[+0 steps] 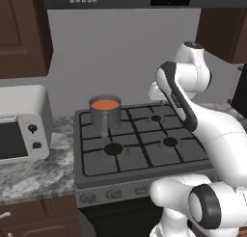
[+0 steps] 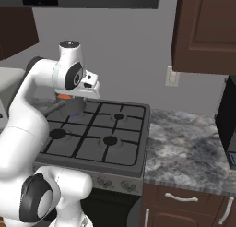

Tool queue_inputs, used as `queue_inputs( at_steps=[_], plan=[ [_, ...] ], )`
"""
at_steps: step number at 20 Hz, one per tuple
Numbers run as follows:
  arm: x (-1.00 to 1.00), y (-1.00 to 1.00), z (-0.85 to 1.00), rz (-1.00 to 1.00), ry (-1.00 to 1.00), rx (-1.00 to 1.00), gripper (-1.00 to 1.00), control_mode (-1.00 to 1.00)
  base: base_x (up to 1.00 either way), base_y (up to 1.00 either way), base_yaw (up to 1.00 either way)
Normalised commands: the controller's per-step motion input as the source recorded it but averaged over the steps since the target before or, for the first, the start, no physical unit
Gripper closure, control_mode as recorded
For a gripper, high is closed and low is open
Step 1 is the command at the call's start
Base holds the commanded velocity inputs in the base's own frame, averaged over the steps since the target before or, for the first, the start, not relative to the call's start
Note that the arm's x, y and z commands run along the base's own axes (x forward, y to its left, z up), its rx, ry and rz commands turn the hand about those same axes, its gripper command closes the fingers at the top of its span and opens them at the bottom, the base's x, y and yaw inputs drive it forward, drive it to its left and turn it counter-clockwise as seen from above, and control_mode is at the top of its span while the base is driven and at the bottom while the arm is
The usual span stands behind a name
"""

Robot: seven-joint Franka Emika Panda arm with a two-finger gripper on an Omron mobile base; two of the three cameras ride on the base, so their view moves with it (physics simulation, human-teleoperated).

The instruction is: Wait until the marinara sauce is simmered to a deep red color and then turn off the stove.

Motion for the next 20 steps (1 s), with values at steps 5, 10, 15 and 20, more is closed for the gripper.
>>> queue_inputs(
  at_steps=[5,10,15,20],
  plan=[
    [-0.17,0.00,0.00,0.00,-0.06,0.00,-1.00,-1.00,0.00,0.00,0.00],
    [-0.26,-0.01,0.00,0.00,-0.05,0.00,-1.00,-1.00,0.00,0.00,0.00],
    [0.00,0.00,0.00,0.00,0.00,0.00,-1.00,-1.00,0.00,0.00,0.00],
    [0.00,0.00,0.00,0.00,0.00,0.00,-1.00,-1.00,0.00,0.00,0.00]
  ],
)
